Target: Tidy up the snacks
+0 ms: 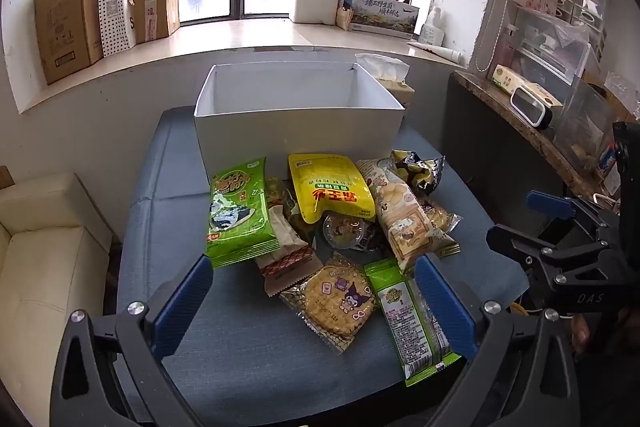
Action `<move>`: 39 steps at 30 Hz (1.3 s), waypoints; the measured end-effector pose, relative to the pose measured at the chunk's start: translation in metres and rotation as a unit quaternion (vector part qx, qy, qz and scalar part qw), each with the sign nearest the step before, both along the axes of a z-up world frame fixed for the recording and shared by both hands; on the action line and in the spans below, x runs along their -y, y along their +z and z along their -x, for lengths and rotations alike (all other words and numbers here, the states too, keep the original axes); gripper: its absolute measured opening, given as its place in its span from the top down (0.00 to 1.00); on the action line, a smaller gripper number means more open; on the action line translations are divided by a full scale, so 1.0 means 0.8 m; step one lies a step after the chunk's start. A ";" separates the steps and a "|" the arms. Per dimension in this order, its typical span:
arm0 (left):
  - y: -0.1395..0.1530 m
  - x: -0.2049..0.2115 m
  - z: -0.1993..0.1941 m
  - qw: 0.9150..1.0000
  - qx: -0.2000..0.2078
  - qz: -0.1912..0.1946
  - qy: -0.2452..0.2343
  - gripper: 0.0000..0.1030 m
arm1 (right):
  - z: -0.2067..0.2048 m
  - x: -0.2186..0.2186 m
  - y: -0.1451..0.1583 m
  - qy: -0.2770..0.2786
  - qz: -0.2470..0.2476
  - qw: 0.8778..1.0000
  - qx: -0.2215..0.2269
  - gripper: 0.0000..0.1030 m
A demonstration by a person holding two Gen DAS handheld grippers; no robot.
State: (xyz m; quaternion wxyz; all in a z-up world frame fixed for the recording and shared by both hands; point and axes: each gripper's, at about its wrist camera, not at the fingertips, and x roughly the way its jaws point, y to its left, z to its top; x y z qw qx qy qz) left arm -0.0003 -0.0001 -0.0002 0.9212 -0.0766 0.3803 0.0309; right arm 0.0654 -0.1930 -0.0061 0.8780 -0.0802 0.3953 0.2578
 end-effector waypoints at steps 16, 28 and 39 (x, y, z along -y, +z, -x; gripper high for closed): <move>0.002 0.002 0.003 1.000 0.007 0.007 -0.006 0.00 | 0.001 -0.002 -0.001 0.001 0.001 1.000 -0.001 0.00; 0.003 -0.001 0.006 1.000 0.000 -0.001 0.001 0.00 | 0.002 -0.005 -0.005 0.004 -0.001 1.000 -0.006 0.00; 0.003 -0.005 0.008 1.000 0.016 0.001 0.006 0.00 | 0.003 -0.008 -0.006 0.007 0.000 1.000 -0.009 0.00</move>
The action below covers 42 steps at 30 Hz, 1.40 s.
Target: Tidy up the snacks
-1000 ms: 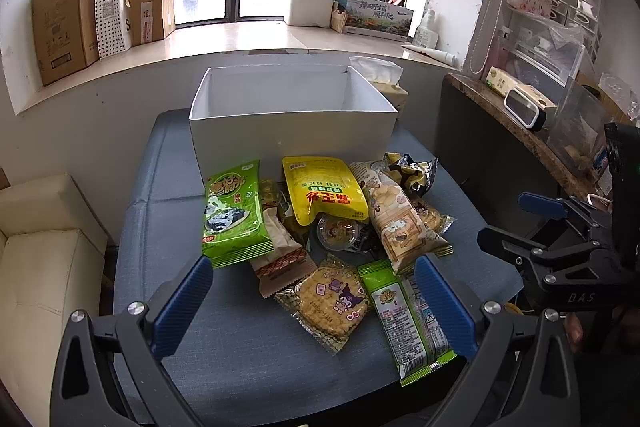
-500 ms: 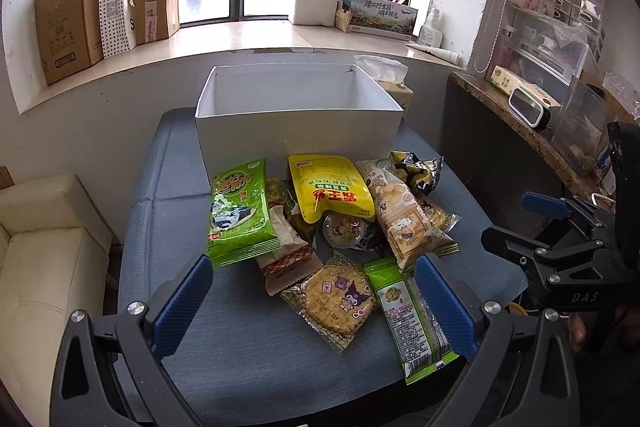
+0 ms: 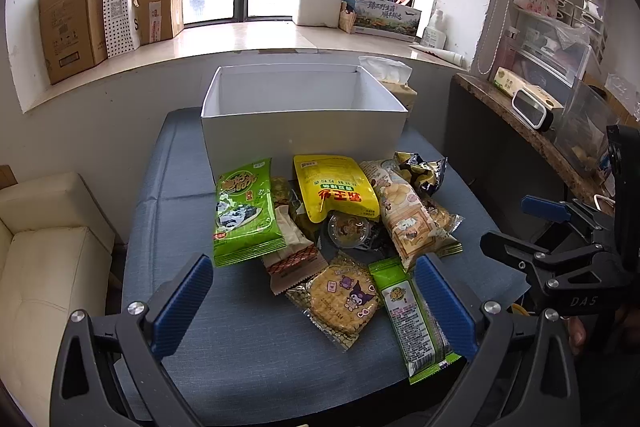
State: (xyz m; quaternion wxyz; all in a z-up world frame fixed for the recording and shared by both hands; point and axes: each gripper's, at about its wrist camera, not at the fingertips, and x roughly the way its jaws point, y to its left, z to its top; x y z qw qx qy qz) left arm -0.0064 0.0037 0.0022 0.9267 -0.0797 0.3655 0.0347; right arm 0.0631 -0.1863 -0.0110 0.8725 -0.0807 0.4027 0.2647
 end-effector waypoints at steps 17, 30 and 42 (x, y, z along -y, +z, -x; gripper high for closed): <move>0.001 -0.003 0.001 1.000 0.004 -0.006 0.003 0.00 | -0.068 0.021 -0.020 -0.049 -0.002 0.999 -0.006 0.00; -0.011 -0.013 -0.001 1.000 -0.016 -0.005 0.014 0.00 | -0.235 0.031 -0.112 -0.129 -0.060 0.980 -0.137 0.00; -0.022 -0.031 -0.003 0.999 -0.021 0.015 0.036 0.00 | -0.254 0.008 -0.142 -0.111 -0.061 0.980 -0.152 0.31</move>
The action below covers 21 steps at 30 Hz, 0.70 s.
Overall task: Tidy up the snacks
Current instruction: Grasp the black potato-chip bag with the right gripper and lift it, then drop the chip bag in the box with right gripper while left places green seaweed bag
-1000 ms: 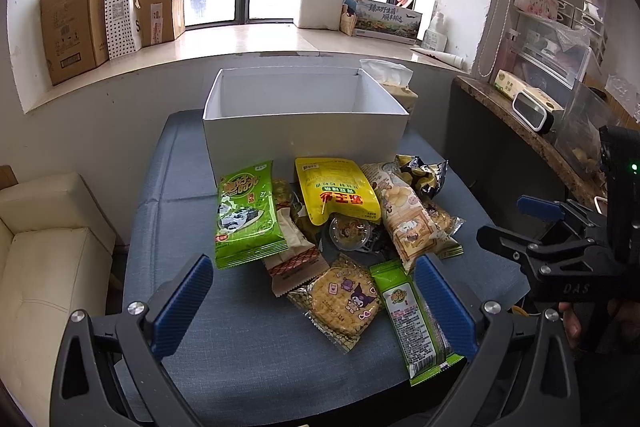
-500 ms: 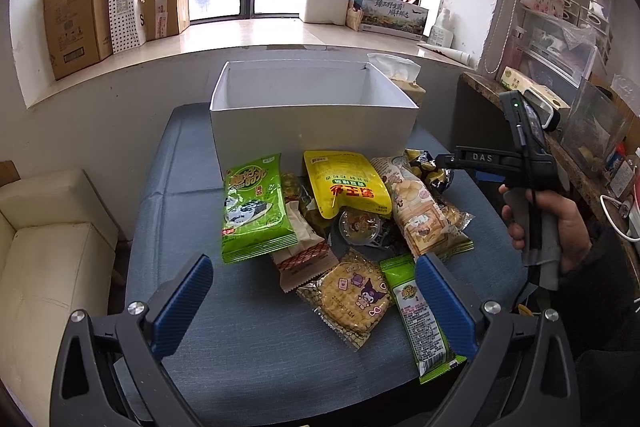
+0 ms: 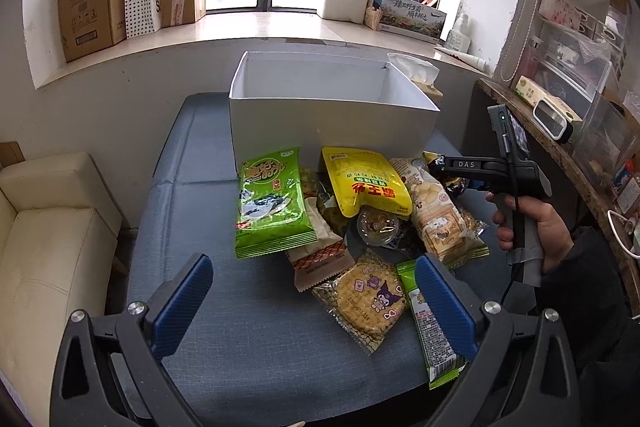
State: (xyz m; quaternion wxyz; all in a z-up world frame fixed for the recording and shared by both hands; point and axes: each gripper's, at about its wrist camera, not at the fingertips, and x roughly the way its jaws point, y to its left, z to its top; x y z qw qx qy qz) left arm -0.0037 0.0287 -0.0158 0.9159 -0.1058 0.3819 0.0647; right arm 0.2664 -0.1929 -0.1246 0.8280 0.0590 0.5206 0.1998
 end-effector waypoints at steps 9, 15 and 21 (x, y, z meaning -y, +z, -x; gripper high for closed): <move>-0.008 -0.009 -0.007 1.000 0.007 0.003 0.019 0.00 | 0.036 0.035 0.053 -0.009 0.011 0.996 0.084 0.35; -0.016 -0.011 -0.029 1.000 0.008 -0.027 0.013 0.00 | 0.076 0.070 0.119 -0.012 -0.018 0.990 0.139 0.35; -0.050 -0.045 -0.088 0.999 -0.040 0.002 0.011 0.00 | 0.150 0.077 0.163 0.012 -0.027 0.980 0.196 0.35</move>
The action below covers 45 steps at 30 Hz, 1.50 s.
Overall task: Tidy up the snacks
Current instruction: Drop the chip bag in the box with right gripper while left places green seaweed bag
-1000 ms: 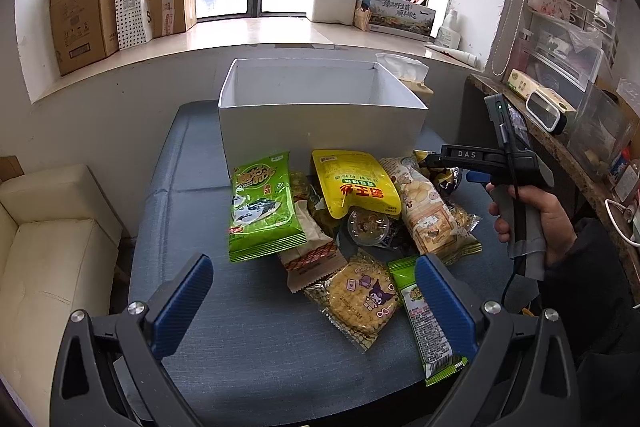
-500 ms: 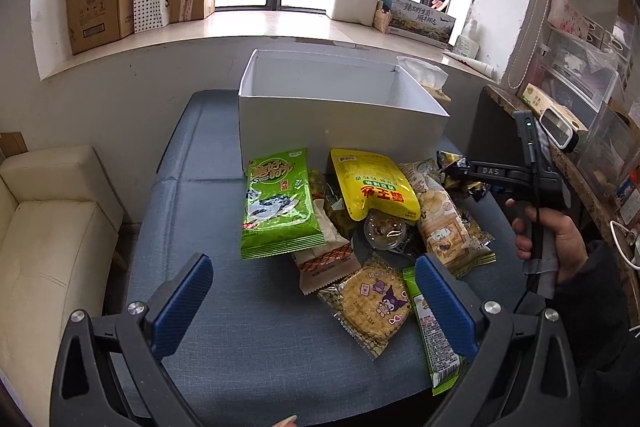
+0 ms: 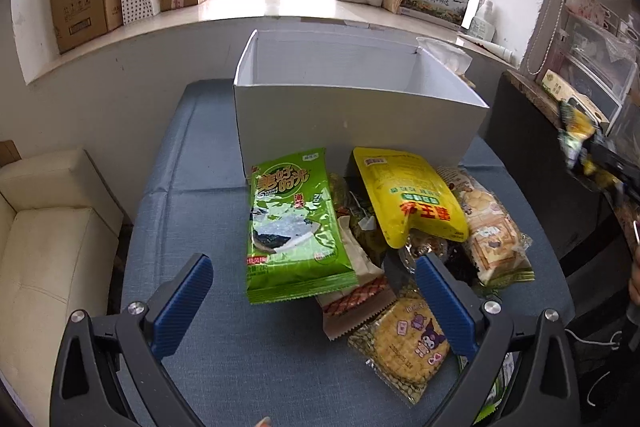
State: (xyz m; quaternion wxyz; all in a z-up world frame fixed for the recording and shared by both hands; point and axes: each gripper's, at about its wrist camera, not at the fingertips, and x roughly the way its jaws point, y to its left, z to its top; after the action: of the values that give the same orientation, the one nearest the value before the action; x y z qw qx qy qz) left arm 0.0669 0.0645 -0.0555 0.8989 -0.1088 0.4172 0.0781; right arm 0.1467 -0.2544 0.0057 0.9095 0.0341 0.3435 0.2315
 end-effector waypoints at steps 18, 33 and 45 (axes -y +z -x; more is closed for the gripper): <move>-0.072 -0.064 -0.079 0.995 -0.041 0.093 0.014 0.32 | 0.065 -0.010 0.004 0.041 0.007 0.999 -0.007 0.35; 0.067 -0.014 -0.023 0.997 0.073 0.012 -0.001 0.31 | 0.038 -0.061 -0.013 0.085 -0.001 0.996 -0.025 0.35; 0.115 -0.048 -0.171 0.994 0.104 0.010 -0.019 0.31 | -0.115 -0.146 0.017 0.084 -0.026 0.996 -0.034 0.35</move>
State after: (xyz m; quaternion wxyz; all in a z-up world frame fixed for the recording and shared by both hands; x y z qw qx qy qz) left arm 0.2036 0.1028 0.0364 0.9374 -0.1175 0.3246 0.0450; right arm 0.2383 -0.1373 0.0191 0.8734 0.0365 0.3697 0.3150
